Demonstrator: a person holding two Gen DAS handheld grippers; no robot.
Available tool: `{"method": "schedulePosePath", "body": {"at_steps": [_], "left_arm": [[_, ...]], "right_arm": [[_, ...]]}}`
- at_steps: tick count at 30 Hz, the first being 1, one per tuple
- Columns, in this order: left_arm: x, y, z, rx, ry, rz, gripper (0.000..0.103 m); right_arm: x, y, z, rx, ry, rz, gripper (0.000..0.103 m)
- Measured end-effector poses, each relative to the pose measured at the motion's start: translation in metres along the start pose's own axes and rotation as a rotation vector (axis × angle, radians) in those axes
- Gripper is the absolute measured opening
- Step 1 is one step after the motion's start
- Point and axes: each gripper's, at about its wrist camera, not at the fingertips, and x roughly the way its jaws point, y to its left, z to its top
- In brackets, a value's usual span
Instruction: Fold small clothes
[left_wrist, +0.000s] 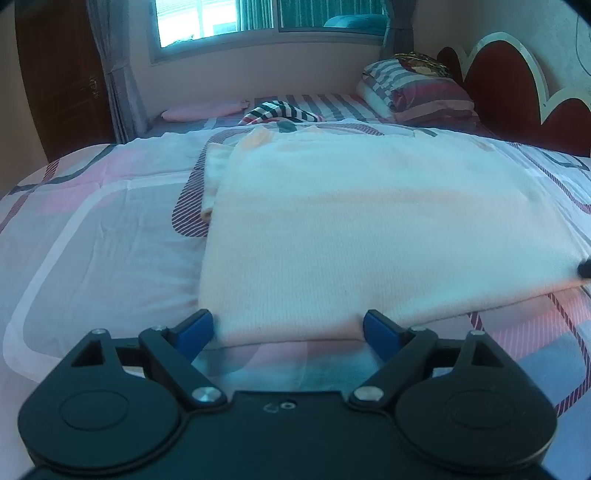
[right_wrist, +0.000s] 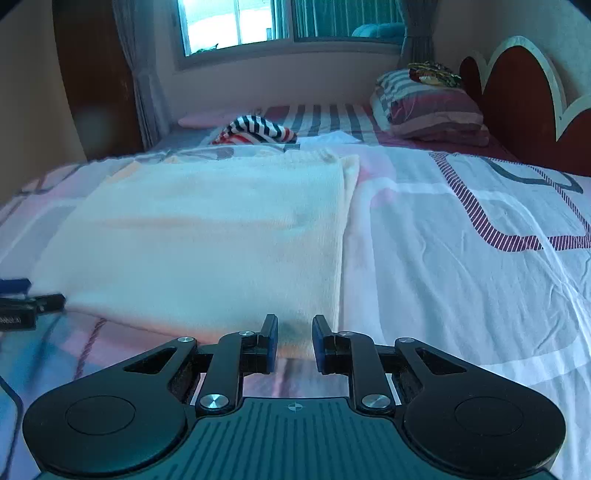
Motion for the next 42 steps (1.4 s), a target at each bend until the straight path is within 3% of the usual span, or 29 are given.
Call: {"method": "schedulePosePath", "body": {"at_steps": [11, 14, 18, 20, 26, 32, 37, 42], "left_arm": [[-0.009, 0.013, 0.001, -0.010, 0.036, -0.028, 0.091], [-0.030, 0.025, -0.005, -0.057, 0.000, -0.022, 0.091], [-0.047, 0.041, -0.016, -0.238, -0.011, -0.104, 0.083], [-0.046, 0.048, -0.022, -0.367, -0.006, -0.172, 0.071], [-0.030, 0.055, -0.031, -0.656, 0.010, -0.269, 0.070], [-0.015, 0.057, -0.026, -0.742, 0.004, -0.273, 0.070], [-0.007, 0.049, -0.021, -0.722, -0.017, -0.244, 0.070], [0.003, 0.054, -0.023, -0.845, -0.077, -0.273, 0.069]], "right_arm": [[0.002, -0.005, 0.003, 0.033, 0.041, 0.008, 0.020], [-0.010, -0.011, 0.008, 0.084, 0.002, 0.023, 0.020], [-0.030, -0.008, 0.004, 0.105, -0.051, 0.066, 0.020], [-0.037, -0.002, 0.005, 0.100, -0.070, 0.087, 0.020], [-0.042, 0.018, 0.012, 0.087, -0.081, 0.106, 0.020], [-0.038, 0.025, 0.016, 0.076, -0.086, 0.118, 0.020], [-0.034, 0.028, 0.021, 0.082, -0.095, 0.126, 0.020], [-0.027, 0.030, 0.033, 0.103, -0.124, 0.148, 0.019]]}}
